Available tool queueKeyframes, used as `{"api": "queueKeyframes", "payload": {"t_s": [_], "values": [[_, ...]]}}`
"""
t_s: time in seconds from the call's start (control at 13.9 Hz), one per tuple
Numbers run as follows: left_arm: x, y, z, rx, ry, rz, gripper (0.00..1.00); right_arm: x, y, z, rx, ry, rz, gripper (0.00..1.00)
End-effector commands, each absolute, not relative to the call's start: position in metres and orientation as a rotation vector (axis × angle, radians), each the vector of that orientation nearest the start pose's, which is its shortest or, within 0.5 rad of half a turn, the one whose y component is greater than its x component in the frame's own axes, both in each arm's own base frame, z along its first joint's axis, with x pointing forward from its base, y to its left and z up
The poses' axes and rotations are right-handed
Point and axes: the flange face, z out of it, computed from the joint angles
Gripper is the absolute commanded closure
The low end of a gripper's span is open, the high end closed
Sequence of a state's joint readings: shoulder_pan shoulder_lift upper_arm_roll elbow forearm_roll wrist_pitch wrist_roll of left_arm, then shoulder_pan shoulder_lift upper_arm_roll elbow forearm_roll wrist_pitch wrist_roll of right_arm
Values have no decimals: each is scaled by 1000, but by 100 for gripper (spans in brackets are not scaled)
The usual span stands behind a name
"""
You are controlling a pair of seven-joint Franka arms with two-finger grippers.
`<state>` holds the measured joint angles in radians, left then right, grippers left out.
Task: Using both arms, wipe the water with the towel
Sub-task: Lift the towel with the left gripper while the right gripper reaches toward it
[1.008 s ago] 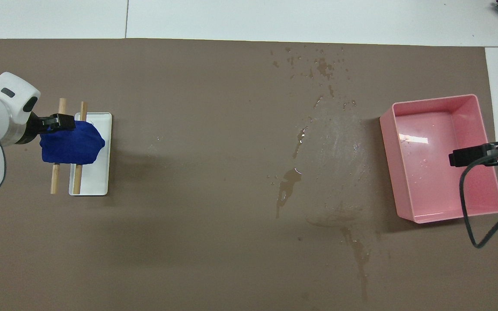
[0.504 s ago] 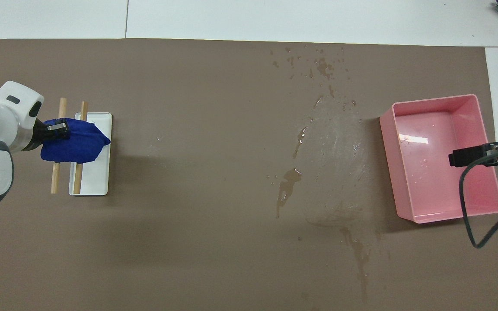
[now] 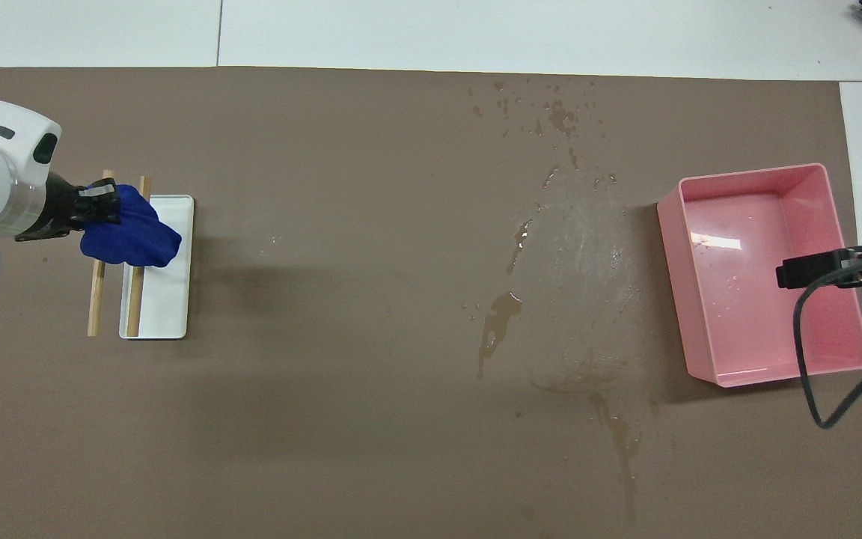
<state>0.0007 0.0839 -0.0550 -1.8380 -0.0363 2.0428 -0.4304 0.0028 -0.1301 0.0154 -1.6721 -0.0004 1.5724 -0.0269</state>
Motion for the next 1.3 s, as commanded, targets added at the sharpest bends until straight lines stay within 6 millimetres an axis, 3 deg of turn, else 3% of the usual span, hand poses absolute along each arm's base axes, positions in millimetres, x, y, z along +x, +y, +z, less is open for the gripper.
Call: {"api": "queueKeyframes", "payload": {"t_s": [0.0,0.29,0.5,0.72,0.86,1.08,1.22], "values": [[592,-78,516,-3172,-900,-126,100,505,16,646,-3112,68,-39,0],[567,-183,517,-3073,-1418,33,100,512,37,632,-2841,597,0,0],[551,-239,523,-3007,-1805,286,100,519,87,615,-2543,952,80,0],[546,-272,534,-2818,-2257,534,100,514,141,588,-2349,1150,213,0],[549,-277,539,-2626,-2523,635,100,516,152,575,-2164,1323,282,0],[540,-300,552,-2539,-2640,720,100,521,157,558,-1924,1455,396,0],[528,-315,562,-2577,-2616,736,100,519,179,548,-1852,1511,408,0]]}}
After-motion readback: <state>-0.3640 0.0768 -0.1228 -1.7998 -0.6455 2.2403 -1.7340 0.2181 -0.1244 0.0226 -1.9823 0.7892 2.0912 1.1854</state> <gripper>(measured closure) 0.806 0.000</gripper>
